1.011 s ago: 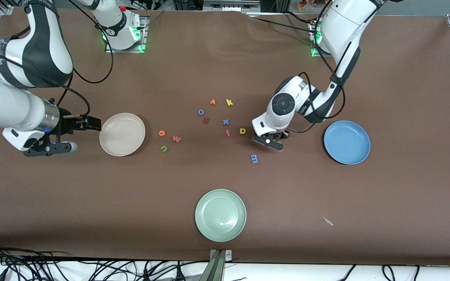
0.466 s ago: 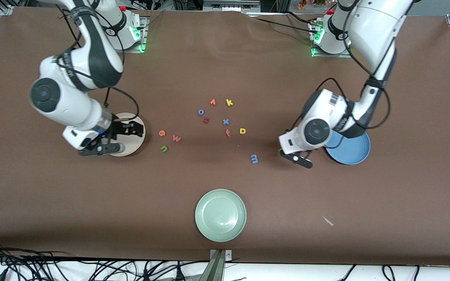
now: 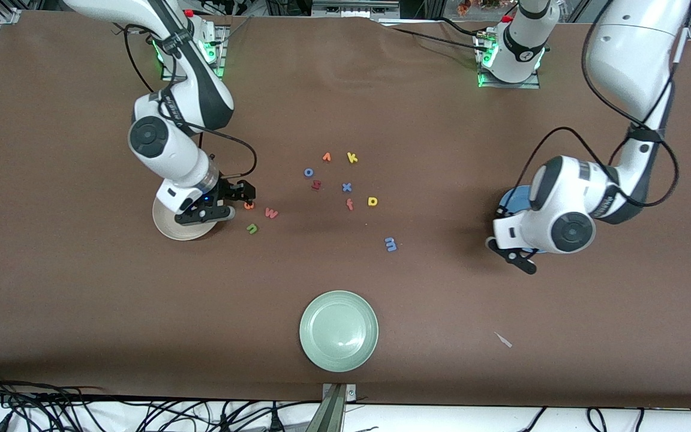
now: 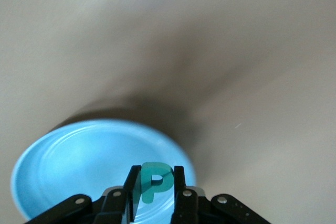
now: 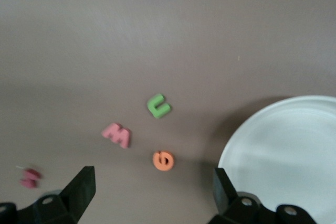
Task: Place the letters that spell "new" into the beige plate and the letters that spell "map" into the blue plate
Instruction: 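Open the left gripper to drop the P onto the blue plate, then grasp the blue E with the left gripper while the right grasps orange 6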
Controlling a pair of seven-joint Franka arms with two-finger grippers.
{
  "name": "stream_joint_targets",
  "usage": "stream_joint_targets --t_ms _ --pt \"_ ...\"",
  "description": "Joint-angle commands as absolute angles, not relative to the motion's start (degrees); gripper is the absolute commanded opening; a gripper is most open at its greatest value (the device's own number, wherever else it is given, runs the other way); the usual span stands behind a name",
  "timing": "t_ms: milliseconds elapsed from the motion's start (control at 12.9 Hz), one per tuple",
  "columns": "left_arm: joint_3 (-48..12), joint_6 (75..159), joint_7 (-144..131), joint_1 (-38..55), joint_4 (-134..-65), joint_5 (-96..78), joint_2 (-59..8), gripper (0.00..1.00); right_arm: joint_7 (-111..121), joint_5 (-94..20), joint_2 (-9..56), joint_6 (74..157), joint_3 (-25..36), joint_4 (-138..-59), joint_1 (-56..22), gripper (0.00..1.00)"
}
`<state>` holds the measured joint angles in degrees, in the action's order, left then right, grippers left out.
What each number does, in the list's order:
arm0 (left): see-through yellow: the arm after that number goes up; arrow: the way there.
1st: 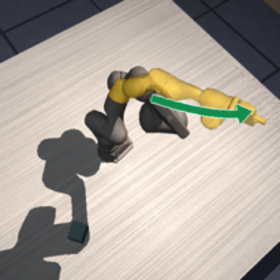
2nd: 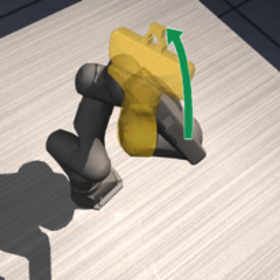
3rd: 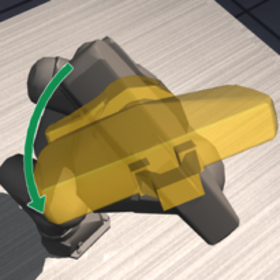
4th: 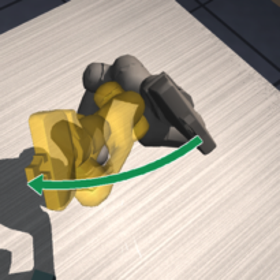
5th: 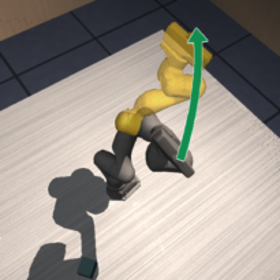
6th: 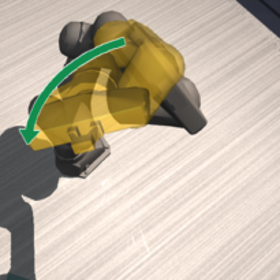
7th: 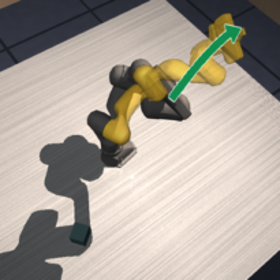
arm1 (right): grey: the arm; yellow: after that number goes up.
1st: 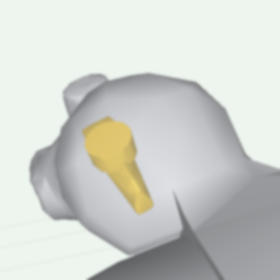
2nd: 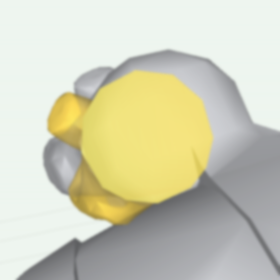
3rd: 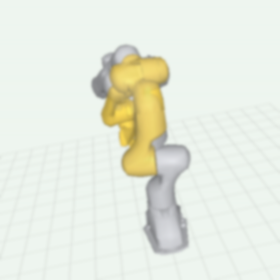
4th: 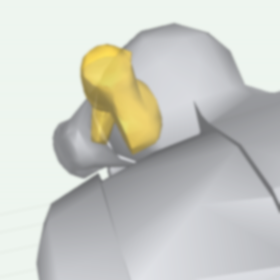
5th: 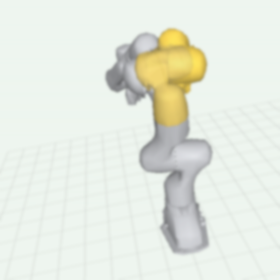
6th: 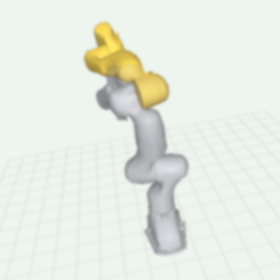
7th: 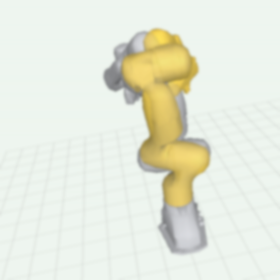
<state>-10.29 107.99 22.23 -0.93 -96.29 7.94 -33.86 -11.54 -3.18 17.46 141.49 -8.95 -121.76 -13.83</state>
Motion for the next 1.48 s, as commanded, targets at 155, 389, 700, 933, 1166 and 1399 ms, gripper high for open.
stream_joint_targets --t_ms 155,389,700,933,1166,1399 --pt "-10.72 107.14 27.87 -4.22 -97.03 12.74 -36.91 0.62 -12.48 -0.88 17.48 149.04 -9.67 -128.40 -13.45 0.99" --pt "-11.77 104.95 18.86 -3.60 -95.98 11.52 -34.99 1.00 -12.48 -0.88 21.26 153.79 -10.98 -128.50 -13.71 0.99" --pt "-16.16 105.64 4.52 -2.65 -93.88 4.76 -34.19 1.00 -12.48 -0.79 23.29 155.83 -10.99 -128.50 -14.76 0.98" --pt "-16.96 105.82 -7.88 2.61 -89.66 3.52 -36.46 1.00 -12.57 -0.26 23.55 155.92 -10.99 -128.41 -14.77 0.93" --pt "-16.96 110.80 -19.38 7.10 -86.84 1.23 -39.37 1.00 -12.48 -0.18 24.08 156.71 -10.99 -128.50 -15.12 0.91" --pt "-16.96 116.97 -29.76 10.89 -86.84 1.41 -40.78 1.00 -12.04 -0.09 24.69 156.97 -10.99 -128.58 -15.12 0.88"
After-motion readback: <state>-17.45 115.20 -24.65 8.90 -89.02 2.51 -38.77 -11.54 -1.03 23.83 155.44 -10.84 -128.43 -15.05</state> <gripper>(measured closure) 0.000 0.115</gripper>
